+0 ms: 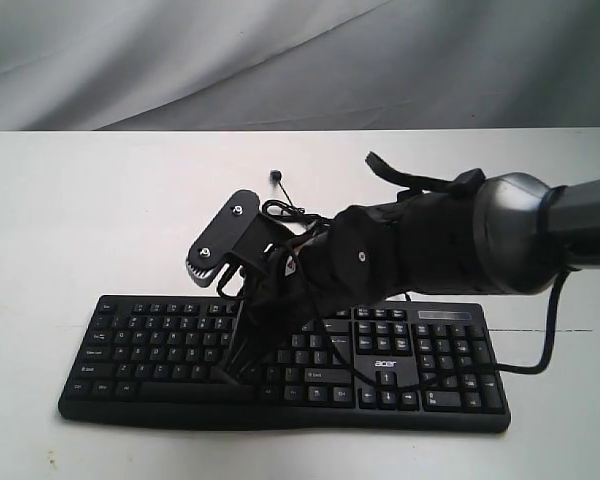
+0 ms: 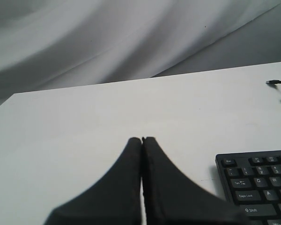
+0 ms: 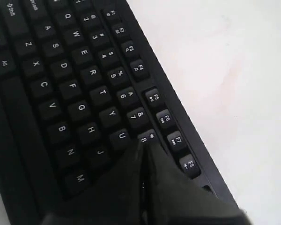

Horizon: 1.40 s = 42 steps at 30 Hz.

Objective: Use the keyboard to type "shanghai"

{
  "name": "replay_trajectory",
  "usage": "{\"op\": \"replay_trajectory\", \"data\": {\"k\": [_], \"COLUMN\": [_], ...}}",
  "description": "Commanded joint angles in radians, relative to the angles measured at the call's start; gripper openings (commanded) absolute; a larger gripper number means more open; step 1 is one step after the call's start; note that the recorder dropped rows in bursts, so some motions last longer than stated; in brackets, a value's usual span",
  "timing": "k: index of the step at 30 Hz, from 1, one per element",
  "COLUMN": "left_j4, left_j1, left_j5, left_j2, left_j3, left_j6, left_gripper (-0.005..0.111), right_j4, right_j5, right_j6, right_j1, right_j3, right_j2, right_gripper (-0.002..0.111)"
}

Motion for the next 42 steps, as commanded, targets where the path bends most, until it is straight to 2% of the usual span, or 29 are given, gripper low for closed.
{"op": "replay_trajectory", "data": {"k": [1, 16, 42], "left_j4": [-0.002, -0.002, -0.002], "left_j1": [-0.007, -0.007, -0.007], "left_j5": [-0.010, -0.010, -0.010], "left_j2": [-0.004, -0.004, -0.004], "left_j3": [0.005, 0.005, 0.005], "left_j6": [-0.004, -0.004, -0.004], "left_gripper": [0.000, 0.000, 0.000], "right_j4": [0.004, 0.004, 0.004], "right_j5": [-0.025, -0.101, -0.095], "right_j6": [-0.011, -0.017, -0.015], "right_j1": [0.011, 0.021, 0.021], "right_j3": [0.007, 0.007, 0.007], "right_j2": [0.039, 0.064, 0.126], "right_gripper": [0.000, 0.000, 0.000]}}
